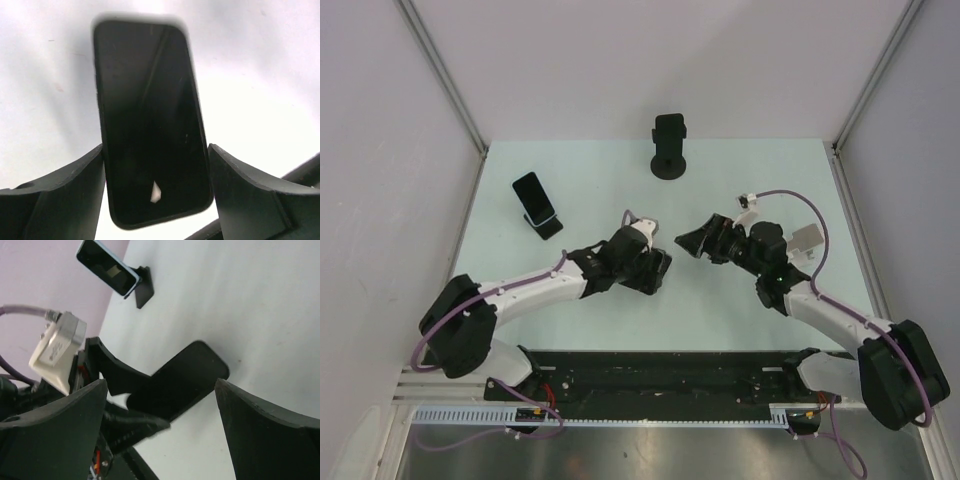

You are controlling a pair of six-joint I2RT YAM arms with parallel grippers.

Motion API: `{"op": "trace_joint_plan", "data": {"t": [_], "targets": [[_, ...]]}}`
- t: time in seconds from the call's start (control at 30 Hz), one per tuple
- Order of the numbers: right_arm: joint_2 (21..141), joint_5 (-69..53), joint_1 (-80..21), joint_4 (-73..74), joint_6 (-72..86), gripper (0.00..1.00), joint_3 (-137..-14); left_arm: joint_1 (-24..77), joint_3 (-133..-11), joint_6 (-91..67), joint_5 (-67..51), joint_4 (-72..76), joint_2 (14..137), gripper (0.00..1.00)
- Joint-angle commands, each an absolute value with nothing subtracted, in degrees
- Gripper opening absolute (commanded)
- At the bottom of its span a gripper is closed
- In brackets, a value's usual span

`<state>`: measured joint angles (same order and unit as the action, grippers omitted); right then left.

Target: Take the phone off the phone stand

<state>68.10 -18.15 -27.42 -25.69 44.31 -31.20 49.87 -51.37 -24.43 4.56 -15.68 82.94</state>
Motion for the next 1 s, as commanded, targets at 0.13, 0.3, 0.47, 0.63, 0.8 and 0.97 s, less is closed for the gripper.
{"op": "trace_joint_plan", "data": {"t": [0.13, 0.3, 0.47, 0.63, 0.8, 0.97], "targets": [[58.0, -7.3, -24.2, -8.5, 34.2, 0.95, -32.3, 41.7, -48.3, -25.0, 10.5, -19.3, 80.2, 0.02], [55.4, -6.1, -22.2, -5.2, 32.1, 0.95, -32.3, 39.6, -44.9, -24.9, 11.3, -19.4, 79.9, 0.01], [54.6, -6.0, -22.1, -4.4, 31.0, 0.95, -32.3, 40.3, -44.7, -25.2, 8.1, -19.3, 79.4, 0.30], [54.9, -6.0, -22.2, -3.8, 30.5, 0.96, -32.3, 44.4, -48.7, -22.5, 10.8, -19.2, 79.2, 0.86], [54.2, -5.6, -22.1, -3.3, 30.1, 0.96, -32.3, 45.8, -53.6, -19.7, 10.2, -19.3, 84.6, 1.00], [52.6, -4.5, -22.1, -1.3, 29.2, 0.96, -32.3, 47.1, -58.9, -16.4, 8.6, -19.4, 92.0, 1.00]]}}
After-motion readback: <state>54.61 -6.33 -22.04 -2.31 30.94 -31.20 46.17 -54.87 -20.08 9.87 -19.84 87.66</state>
